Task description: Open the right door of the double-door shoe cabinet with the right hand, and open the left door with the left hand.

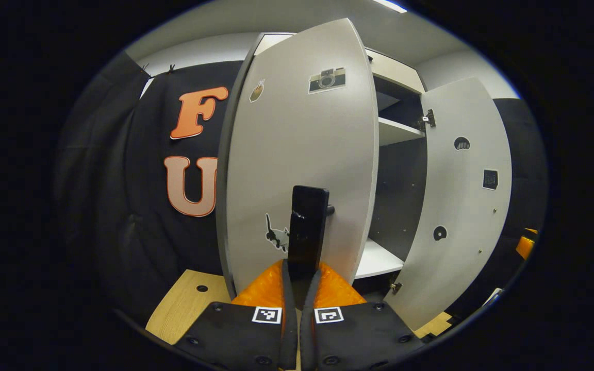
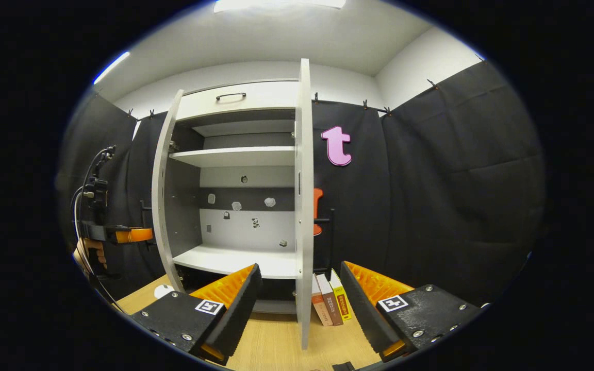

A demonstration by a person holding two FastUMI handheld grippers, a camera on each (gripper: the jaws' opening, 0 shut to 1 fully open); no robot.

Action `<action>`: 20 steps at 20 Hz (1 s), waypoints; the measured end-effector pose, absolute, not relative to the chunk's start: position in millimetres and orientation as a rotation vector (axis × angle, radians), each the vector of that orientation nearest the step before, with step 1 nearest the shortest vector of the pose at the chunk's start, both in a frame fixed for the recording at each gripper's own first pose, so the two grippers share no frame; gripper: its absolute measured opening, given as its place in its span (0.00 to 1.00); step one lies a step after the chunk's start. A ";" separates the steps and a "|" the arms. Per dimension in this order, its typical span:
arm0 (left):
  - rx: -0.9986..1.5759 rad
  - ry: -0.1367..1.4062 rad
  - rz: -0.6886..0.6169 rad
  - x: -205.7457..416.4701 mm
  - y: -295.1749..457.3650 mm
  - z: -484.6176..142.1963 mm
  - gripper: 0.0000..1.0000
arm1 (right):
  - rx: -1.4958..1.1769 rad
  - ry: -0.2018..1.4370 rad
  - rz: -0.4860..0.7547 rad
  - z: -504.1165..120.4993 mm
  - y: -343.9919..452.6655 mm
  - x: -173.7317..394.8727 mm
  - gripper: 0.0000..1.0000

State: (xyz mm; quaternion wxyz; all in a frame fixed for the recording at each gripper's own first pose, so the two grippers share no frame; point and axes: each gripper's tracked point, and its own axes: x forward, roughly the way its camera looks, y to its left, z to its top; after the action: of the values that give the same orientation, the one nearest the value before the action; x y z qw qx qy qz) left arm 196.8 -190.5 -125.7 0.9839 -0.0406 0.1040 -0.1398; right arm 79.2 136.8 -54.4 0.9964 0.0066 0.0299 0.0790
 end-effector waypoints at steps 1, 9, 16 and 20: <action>-0.083 0.205 -0.278 195.6 -189.1 -125.6 0.09 | 0.011 0.060 0.164 -53.5 141.8 79.0 0.99; -0.068 0.170 -0.223 196.6 -173.1 -123.3 0.08 | 0.011 0.058 0.173 -55.7 169.3 81.6 0.93; -0.058 0.157 -0.221 195.1 -159.8 -122.1 0.07 | 0.013 0.057 0.183 -55.1 192.3 86.5 0.93; -0.058 0.153 -0.218 193.2 -151.8 -121.3 0.07 | 0.003 0.048 0.185 -52.5 200.8 85.8 0.93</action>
State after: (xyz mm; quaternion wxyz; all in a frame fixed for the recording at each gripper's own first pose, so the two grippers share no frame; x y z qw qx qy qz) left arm 193.2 -151.8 -121.3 0.9907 -0.0289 0.0764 -0.1084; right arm 85.8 200.8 -52.5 0.9954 0.0013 0.0239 0.0925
